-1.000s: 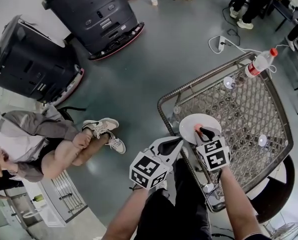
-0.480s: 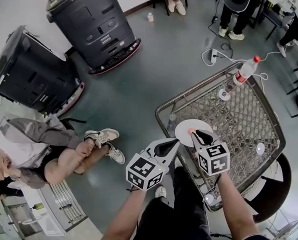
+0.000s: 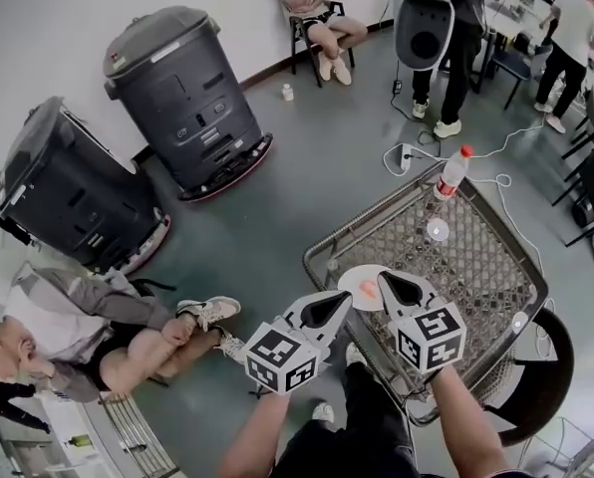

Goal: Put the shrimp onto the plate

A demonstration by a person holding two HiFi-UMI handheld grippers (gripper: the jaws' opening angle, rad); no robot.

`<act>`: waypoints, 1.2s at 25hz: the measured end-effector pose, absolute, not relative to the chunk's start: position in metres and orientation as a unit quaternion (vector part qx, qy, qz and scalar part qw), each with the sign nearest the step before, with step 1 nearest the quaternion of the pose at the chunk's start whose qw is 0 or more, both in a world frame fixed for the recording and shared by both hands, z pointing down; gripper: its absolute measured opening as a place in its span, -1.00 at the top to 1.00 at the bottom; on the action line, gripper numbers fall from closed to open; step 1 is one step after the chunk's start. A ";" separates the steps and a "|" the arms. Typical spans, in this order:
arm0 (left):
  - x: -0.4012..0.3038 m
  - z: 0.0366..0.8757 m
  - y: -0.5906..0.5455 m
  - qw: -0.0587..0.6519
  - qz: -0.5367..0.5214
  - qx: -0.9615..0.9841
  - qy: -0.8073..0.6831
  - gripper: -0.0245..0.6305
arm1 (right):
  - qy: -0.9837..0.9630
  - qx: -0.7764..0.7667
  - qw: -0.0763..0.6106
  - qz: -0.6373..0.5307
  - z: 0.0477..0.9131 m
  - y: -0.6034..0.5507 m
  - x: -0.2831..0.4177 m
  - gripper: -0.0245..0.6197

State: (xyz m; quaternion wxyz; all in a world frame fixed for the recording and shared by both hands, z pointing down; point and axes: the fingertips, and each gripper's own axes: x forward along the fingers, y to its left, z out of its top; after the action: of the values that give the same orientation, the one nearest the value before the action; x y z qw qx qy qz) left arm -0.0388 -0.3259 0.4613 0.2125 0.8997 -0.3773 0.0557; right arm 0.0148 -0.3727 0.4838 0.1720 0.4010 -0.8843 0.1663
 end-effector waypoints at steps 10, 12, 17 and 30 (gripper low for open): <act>-0.031 0.399 -0.321 0.159 0.040 0.918 -0.362 0.90 | -0.919 0.372 0.063 0.111 0.392 -0.356 0.009 0.91; -0.030 0.391 -0.320 0.150 0.038 0.921 -0.358 0.90 | -0.926 0.364 0.047 0.091 0.380 -0.354 0.006 0.91; -0.029 0.378 -0.317 0.133 0.032 0.924 -0.356 0.90 | -0.932 0.354 0.024 0.075 0.365 -0.345 0.001 0.91; -0.022 0.376 -0.321 0.130 0.031 0.928 -0.348 0.90 | -0.935 0.346 -0.002 0.082 0.358 -0.347 0.005 0.91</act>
State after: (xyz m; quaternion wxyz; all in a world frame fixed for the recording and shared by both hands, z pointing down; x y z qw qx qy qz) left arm -0.0219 -0.3206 0.3764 0.1301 0.9277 -0.3484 0.0310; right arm 0.0045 -0.3473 0.3582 -0.0023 0.3463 -0.9346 0.0816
